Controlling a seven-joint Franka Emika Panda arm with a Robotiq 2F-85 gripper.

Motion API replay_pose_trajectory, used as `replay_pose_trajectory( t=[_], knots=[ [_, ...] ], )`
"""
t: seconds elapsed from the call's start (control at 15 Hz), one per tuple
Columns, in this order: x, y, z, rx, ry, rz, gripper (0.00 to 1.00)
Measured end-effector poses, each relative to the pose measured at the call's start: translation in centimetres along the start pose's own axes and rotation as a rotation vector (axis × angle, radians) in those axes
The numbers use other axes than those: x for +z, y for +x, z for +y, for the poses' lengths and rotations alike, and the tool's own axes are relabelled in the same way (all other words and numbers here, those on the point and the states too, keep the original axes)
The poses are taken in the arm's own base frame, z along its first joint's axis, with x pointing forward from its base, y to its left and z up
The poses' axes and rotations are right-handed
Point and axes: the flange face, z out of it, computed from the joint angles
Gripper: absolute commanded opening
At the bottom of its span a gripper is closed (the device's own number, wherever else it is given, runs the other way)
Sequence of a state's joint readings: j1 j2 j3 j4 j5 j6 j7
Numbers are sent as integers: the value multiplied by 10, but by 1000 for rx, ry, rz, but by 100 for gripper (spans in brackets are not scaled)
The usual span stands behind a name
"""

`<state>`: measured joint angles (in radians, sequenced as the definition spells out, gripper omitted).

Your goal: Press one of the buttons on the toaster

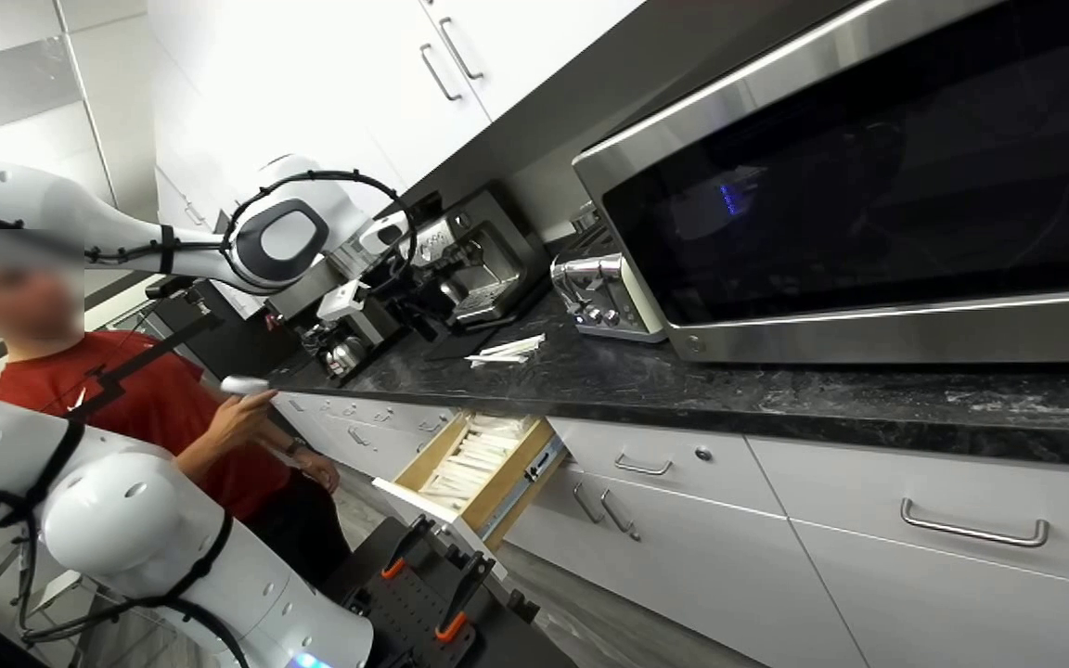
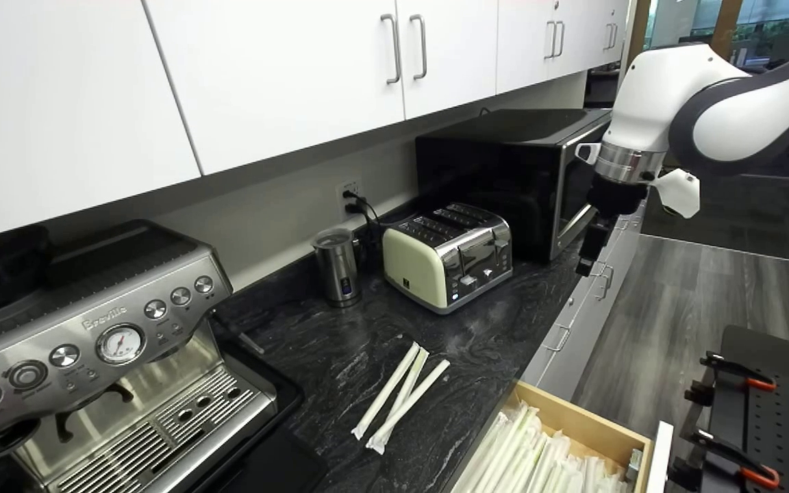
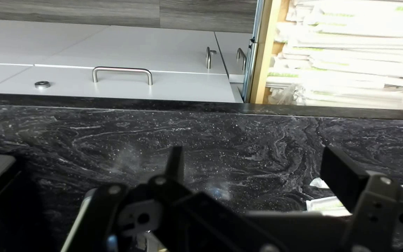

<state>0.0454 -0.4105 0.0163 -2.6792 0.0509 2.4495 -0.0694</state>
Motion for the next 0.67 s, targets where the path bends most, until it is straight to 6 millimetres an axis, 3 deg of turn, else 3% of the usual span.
replay_pose_trajectory(
  t=[0.27, 0.33, 0.4, 0.47, 0.67],
  knots=[
    [0, -1, 5, 11, 2, -1, 100],
    [0, -1, 5, 17, -4, -1, 75],
    [0, 0, 6, 31, -7, 1, 74],
    [-2, 2, 3, 50, -10, 8, 66],
    [-18, 27, -36, 108, -30, 52, 42]
  ],
)
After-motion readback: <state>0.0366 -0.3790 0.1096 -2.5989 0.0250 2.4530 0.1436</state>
